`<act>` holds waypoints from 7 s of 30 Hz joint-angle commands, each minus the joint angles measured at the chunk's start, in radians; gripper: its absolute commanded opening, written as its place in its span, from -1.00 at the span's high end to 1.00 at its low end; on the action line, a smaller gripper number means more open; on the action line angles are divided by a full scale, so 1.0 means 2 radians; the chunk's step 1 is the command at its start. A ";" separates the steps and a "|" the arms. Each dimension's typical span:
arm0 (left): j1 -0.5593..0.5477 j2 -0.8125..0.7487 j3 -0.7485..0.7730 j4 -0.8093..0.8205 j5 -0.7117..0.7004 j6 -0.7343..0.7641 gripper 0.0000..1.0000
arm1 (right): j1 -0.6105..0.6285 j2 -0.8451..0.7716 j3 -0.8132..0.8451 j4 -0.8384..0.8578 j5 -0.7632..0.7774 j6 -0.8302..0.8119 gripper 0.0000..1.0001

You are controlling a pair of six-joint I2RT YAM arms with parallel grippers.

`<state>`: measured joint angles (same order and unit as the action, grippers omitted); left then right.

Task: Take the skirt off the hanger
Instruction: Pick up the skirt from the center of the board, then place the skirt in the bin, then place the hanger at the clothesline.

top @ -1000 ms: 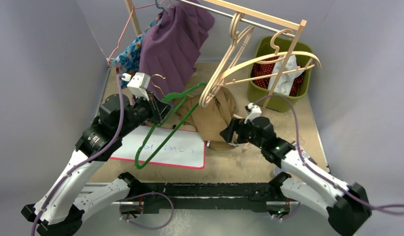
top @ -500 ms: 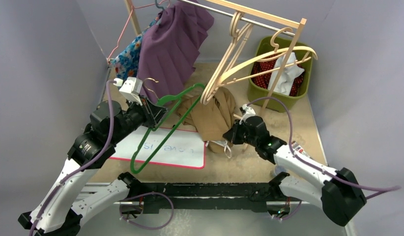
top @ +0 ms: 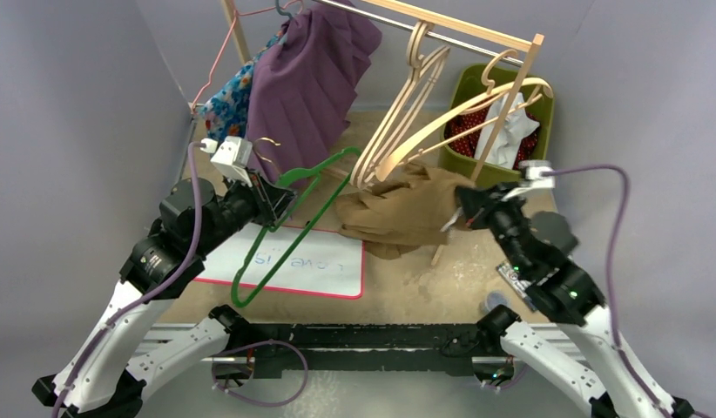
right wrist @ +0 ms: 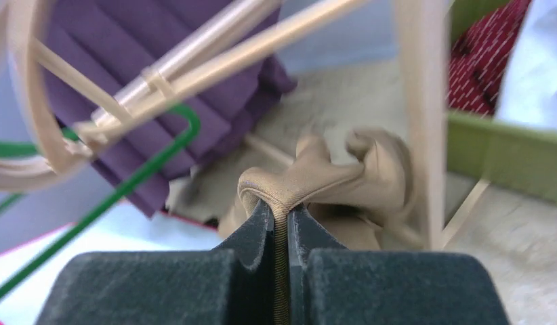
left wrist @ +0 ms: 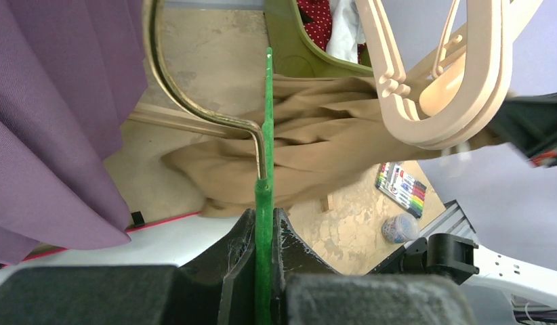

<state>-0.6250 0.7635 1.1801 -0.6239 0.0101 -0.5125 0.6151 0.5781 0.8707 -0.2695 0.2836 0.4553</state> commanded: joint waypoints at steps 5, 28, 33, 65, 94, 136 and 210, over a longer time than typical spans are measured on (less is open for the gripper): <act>-0.002 -0.006 0.011 0.016 -0.012 0.003 1.00 | 0.000 -0.005 0.151 -0.024 0.142 -0.112 1.00; -0.002 -0.021 0.025 0.001 -0.016 0.005 1.00 | -0.007 0.077 0.139 0.050 0.328 -0.073 1.00; -0.002 -0.029 0.018 0.006 -0.008 0.003 1.00 | -0.022 0.088 0.105 0.015 0.344 -0.036 1.00; -0.002 -0.017 0.051 -0.013 -0.028 0.018 1.00 | -0.344 0.330 0.464 0.054 -0.017 -0.062 1.00; -0.002 0.059 0.053 0.035 -0.065 0.010 1.00 | -0.384 0.657 0.887 0.375 -0.104 -0.189 1.00; -0.002 0.057 0.035 0.061 -0.065 -0.002 1.00 | -0.444 0.562 0.492 0.402 -0.263 0.011 1.00; -0.002 0.264 0.296 0.064 -0.110 0.025 1.00 | -0.443 0.178 -0.127 0.342 -0.278 -0.056 -0.96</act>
<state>-0.6250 1.2304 1.6543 -0.5659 -0.1188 -0.4854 -0.2729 0.9295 0.6296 0.3317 -0.2356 0.3191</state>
